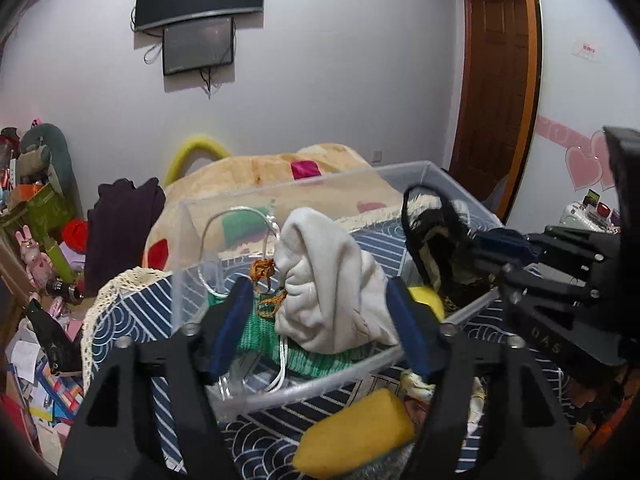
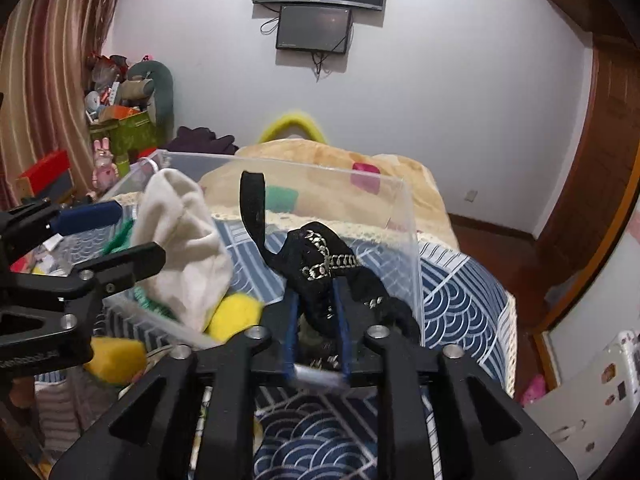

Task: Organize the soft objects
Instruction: 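Lift the white pouch into the box with the left tool while the right tool drops the black bag in, then grasp the yellow sponge with the left tool while the right tool grasps the floral cloth, then place the sponge into the box with the left tool while the right tool drops the floral cloth in, then grasp the bagged grey scrubber with the left tool while the right tool grasps the beaded bracelet, then drop the scrubber into the box with the left tool while the right tool drops the bracelet in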

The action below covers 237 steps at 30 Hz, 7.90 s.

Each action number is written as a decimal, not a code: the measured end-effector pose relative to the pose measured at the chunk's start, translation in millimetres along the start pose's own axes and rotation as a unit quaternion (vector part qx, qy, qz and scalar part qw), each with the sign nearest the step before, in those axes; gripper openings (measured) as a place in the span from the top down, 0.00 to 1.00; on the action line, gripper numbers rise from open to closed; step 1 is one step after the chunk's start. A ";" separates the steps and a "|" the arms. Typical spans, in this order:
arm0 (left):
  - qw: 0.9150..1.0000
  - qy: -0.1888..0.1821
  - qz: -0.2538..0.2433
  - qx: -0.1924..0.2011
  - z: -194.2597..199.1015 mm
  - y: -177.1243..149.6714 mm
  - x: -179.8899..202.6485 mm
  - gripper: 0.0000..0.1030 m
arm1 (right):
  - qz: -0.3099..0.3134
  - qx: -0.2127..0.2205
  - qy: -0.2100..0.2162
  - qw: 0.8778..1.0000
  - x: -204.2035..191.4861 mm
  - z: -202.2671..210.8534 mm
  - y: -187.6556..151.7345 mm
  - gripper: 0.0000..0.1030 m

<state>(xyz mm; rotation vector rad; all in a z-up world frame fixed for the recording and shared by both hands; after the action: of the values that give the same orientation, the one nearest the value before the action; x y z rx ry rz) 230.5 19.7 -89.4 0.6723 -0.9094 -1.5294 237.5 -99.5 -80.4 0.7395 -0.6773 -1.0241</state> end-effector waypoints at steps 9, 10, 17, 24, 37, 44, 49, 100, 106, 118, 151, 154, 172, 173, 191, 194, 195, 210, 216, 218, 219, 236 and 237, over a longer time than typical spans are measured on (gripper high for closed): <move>0.999 0.001 0.014 0.040 46.7 0.3 0.4 0.03 | 0.001 0.031 0.004 1.000 3.2 35.3 -7.4 0.36; 0.999 0.000 0.016 0.042 50.1 0.2 -0.5 0.03 | -0.002 0.033 0.005 0.999 4.7 38.7 -8.6 0.36; 0.998 -0.009 0.044 0.041 64.6 -18.1 -7.3 0.02 | -0.031 0.031 0.029 0.999 7.1 46.1 -17.6 0.33; 0.998 -0.023 0.064 -0.001 49.7 -60.0 -5.1 0.02 | -0.044 -0.001 0.061 0.997 -10.7 35.7 -42.5 0.27; 0.996 -0.047 0.072 -0.032 19.8 -83.1 4.7 0.20 | -0.027 -0.065 0.084 0.994 -37.1 -2.3 -75.4 0.36; 0.995 -0.072 0.065 -0.037 8.9 -85.8 18.6 0.41 | -0.007 -0.065 0.074 0.995 -41.4 -3.2 -78.7 0.81; 0.996 -0.064 0.044 -0.032 15.5 -87.5 21.9 0.52 | -0.015 -0.055 0.075 0.995 -33.0 4.2 -78.1 0.88; 0.999 0.016 0.026 0.032 4.6 -11.5 -15.8 0.70 | -0.023 0.007 0.012 1.000 -17.3 -14.6 6.4 0.87; 0.999 0.013 0.026 0.026 5.0 -19.8 -10.0 0.65 | -0.018 -0.001 0.017 1.000 -15.3 -10.7 1.2 0.82; 0.999 -0.003 0.032 0.043 37.3 -20.0 -3.4 0.30 | -0.015 0.023 0.023 0.999 -9.1 19.0 -2.0 0.49; 0.991 -0.030 0.072 -0.112 37.6 -146.1 26.7 0.00 | 0.010 -0.100 0.121 0.988 -42.4 57.8 -149.3 0.60; 0.991 -0.022 0.066 -0.117 32.9 -147.9 28.3 0.00 | 0.023 -0.099 0.125 0.987 -45.3 59.8 -149.3 0.61; 0.996 -0.045 0.034 -0.069 13.0 -121.2 43.4 0.41 | -0.023 -0.055 0.062 0.996 -13.2 58.3 -131.7 0.94; 0.996 -0.048 0.033 -0.067 13.9 -120.5 44.1 0.51 | -0.029 -0.048 0.060 0.997 -12.1 58.6 -127.2 0.94; 0.998 -0.028 0.028 0.053 76.0 -48.3 20.4 0.69 | -0.072 0.062 0.040 0.995 8.6 67.6 -24.6 0.94; 0.997 -0.025 0.039 0.068 79.1 -30.0 10.3 0.69 | -0.072 0.073 0.033 0.994 10.5 65.4 -8.4 0.94; 0.996 -0.027 0.045 0.075 80.9 -23.0 6.6 0.69 | -0.072 0.077 0.028 0.994 10.8 63.9 -3.6 0.94; 0.995 -0.025 0.071 0.062 28.3 23.4 -29.2 0.69 | -0.059 0.062 0.019 0.996 -9.4 9.6 34.5 0.94; 0.998 -0.028 0.060 0.011 -8.4 11.1 -25.0 0.66 | -0.034 0.028 0.023 0.999 -22.7 -15.6 21.5 0.94; 0.998 -0.022 0.055 0.005 -11.4 8.0 -25.3 0.62 | -0.025 0.021 0.021 0.999 -24.7 -18.4 16.8 0.94; 0.998 -0.019 0.051 0.006 -10.2 7.1 -25.0 0.58 | -0.022 0.018 0.019 0.999 -25.1 -18.7 14.4 0.93; 0.996 -0.035 0.027 0.076 82.1 16.3 3.8 0.29 | -0.030 0.095 0.029 0.995 -7.4 68.6 21.3 0.71; 0.996 -0.035 0.023 0.083 91.0 16.8 7.9 0.28 | -0.034 0.106 0.024 0.993 -5.0 76.9 22.3 0.67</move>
<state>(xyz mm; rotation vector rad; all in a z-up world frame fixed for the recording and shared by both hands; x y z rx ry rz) 162.9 27.5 -26.2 0.7137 -1.1074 -1.4546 186.3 -104.5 -18.8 0.9753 -0.7296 -1.0023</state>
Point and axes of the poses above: each gripper's, at about its wrist camera, not at the fingertips, and z roughly against the way its jaws point, x to its right, y to its top, the point moved 9 cm from there along -z, roughly the way its jaws point, and after that the axes turned 7 degrees about -y, right-handed, at the moved point
